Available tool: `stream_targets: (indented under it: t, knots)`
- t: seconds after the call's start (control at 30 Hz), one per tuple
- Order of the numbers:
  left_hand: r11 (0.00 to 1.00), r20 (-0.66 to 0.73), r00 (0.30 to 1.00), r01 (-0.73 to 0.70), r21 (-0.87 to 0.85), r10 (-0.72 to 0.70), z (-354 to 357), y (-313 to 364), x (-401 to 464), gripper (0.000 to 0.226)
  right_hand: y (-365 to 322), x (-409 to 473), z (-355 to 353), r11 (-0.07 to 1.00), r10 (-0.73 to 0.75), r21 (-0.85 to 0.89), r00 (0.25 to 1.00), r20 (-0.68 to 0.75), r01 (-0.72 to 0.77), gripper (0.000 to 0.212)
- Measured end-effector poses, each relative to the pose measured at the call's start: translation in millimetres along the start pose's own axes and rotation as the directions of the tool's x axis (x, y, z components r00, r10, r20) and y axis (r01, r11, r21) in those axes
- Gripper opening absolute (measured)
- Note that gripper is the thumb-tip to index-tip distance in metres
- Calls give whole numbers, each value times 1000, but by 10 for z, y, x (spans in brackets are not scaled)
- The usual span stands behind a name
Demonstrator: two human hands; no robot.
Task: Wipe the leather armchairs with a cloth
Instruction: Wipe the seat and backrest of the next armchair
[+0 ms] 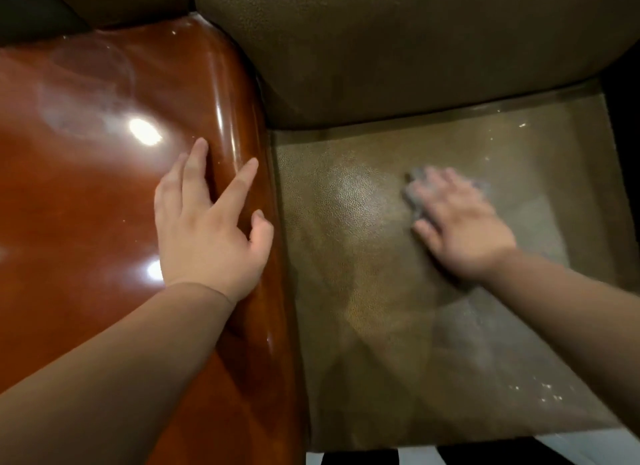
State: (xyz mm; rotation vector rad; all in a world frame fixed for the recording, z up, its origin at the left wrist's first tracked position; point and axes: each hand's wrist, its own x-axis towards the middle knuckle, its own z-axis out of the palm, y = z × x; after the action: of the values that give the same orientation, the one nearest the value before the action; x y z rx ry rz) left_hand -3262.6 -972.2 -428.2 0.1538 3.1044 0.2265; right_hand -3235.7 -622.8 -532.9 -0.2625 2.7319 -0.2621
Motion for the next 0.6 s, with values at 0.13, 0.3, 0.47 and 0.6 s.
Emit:
stream_targets:
  t: [0.13, 0.3, 0.47, 0.6]
  knots:
    - [997, 44, 996, -78, 19, 77, -4, 14, -29, 47, -30, -111, -10, 808, 581, 101, 813, 32, -581, 84]
    - [949, 140, 980, -172, 264, 139, -114, 229, 11, 41, -633, -783, 225, 841, -528, -34, 833, 165, 540, 71]
    - [951, 243, 959, -205, 230, 148, 213, 927, 104, 59, 773, -133, -99, 998, -56, 23, 996, -68, 58, 66]
    - [989, 291, 955, 90, -114, -53, 959, 1620, 391, 65, 1141, 264, -262, 788, 600, 175, 800, -9, -590, 77]
